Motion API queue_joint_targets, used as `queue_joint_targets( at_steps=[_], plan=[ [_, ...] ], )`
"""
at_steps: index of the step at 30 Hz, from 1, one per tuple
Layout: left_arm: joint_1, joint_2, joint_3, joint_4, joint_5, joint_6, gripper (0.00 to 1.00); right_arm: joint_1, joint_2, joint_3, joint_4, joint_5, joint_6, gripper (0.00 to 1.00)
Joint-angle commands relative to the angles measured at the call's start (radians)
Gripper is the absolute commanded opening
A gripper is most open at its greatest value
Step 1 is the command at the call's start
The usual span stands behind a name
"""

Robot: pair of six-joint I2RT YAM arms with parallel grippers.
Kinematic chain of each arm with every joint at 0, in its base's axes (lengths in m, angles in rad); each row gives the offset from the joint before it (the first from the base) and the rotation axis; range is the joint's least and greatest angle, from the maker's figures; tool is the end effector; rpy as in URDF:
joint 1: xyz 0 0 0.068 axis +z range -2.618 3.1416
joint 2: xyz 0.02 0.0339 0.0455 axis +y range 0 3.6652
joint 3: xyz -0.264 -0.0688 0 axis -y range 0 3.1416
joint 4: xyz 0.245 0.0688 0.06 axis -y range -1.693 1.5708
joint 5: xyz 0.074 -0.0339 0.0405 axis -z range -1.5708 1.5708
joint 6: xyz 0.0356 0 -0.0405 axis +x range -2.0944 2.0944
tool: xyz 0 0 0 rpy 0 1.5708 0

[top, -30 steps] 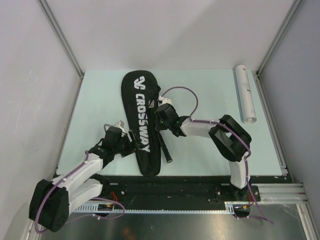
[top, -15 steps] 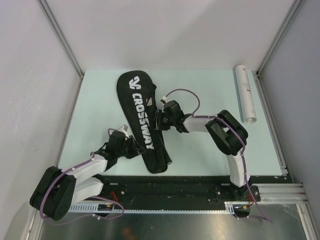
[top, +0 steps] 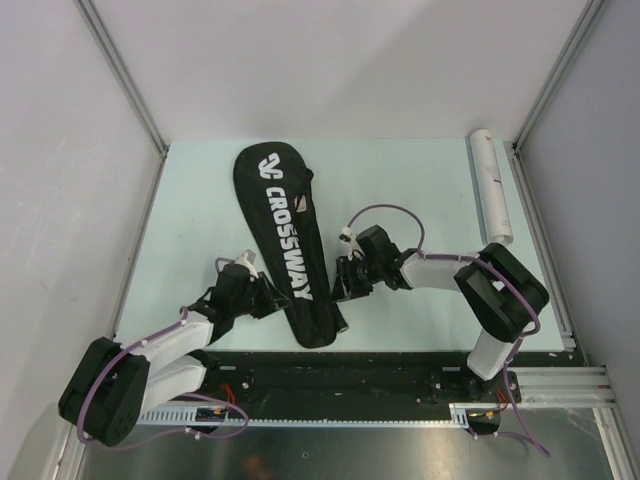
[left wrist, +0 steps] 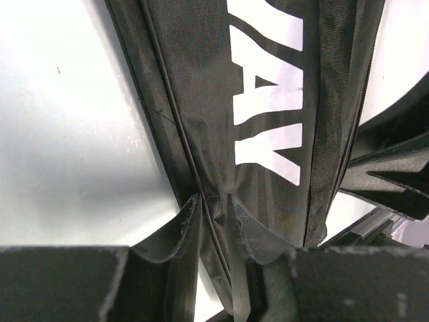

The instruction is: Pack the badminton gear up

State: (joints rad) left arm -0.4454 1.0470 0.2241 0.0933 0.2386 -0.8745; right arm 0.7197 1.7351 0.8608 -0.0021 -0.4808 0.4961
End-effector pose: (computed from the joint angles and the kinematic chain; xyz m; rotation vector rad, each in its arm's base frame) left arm 0.1584 -0.0849 0.1309 -0.3954 2.4347 -0.9087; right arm 0.2403 0.2325 0.1434 -0.5260 2.5911 1.0742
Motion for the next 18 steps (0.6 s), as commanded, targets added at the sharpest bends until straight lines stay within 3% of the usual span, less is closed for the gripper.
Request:
queue_joint_targets(
  at_steps=[1,7,11,18],
  plan=[
    [-0.01,-0.016,-0.008,0.029,0.019,-0.018,0.25,0.05,-0.046,-0.057,0.04,-0.038,-0.027,0.34],
    [-0.024,0.001,-0.005,0.033,0.016,-0.023,0.18,0.107,-0.017,-0.059,0.198,-0.073,0.11,0.03],
    [-0.055,0.001,-0.012,0.037,-0.01,-0.041,0.06,0.11,0.035,-0.059,0.379,-0.058,0.28,0.0],
    [-0.075,-0.042,-0.048,0.036,-0.03,-0.066,0.02,0.024,0.058,-0.088,0.694,-0.105,0.484,0.0]
  ],
)
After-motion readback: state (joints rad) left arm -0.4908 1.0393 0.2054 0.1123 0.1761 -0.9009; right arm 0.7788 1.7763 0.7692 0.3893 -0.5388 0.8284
